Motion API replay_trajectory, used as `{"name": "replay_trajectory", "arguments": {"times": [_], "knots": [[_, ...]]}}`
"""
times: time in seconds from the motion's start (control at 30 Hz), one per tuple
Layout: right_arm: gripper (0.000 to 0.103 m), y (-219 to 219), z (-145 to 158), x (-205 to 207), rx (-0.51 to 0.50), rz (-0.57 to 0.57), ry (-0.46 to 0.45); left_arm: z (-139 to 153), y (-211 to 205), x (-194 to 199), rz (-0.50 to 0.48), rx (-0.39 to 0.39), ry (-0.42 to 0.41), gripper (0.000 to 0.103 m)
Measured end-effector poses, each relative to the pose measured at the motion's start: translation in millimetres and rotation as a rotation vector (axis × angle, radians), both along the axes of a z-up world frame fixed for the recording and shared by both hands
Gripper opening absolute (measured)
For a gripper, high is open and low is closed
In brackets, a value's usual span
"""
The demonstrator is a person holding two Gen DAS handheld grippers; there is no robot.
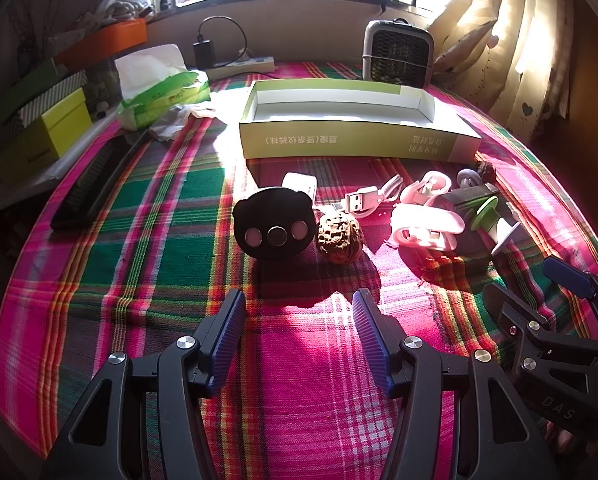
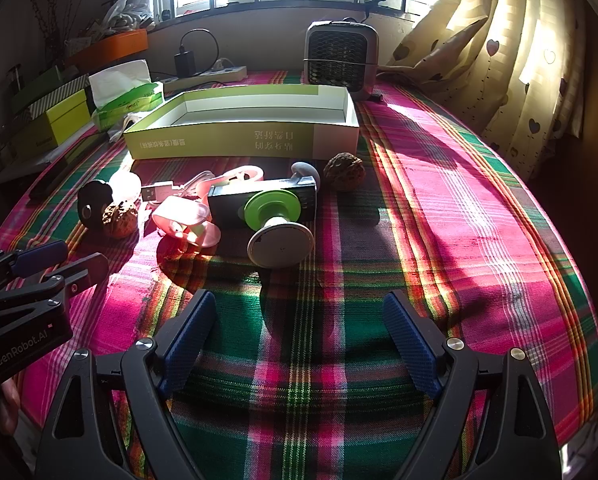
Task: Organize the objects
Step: 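Move left tool toward black disc while right tool approaches green-white spool, then close left tool on black disc while right tool grasps green-white spool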
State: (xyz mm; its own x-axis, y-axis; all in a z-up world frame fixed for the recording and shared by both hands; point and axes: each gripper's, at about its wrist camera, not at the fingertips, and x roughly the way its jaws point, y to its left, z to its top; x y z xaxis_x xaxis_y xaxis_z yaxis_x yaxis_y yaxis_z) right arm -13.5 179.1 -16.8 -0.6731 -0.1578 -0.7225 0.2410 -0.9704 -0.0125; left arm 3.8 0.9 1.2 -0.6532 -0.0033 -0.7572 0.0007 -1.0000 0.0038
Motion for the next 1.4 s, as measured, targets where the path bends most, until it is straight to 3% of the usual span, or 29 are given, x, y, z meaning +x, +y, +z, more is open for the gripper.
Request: {"name": "replay_trajectory", "arguments": {"times": [0.63,0.9,1.4], "knots": [[0.086,-0.8,0.1,-0.4,0.001,0.0,-0.002,-3.1,-4.0,-0.1,-0.003,0.001,-0.005,0.055],[0.086,0.2,-0.7,-10.0,0.006,0.027,-0.032,-3.1,-11.6,-5.8,-0.071,0.006,-0.017,0.054],[0.086,-1.8,1.5,-37.2,0.009,0.064,-0.069,-0.7,-50.1,-27.1,-0.1,0.114,-0.034,0.054]]}}
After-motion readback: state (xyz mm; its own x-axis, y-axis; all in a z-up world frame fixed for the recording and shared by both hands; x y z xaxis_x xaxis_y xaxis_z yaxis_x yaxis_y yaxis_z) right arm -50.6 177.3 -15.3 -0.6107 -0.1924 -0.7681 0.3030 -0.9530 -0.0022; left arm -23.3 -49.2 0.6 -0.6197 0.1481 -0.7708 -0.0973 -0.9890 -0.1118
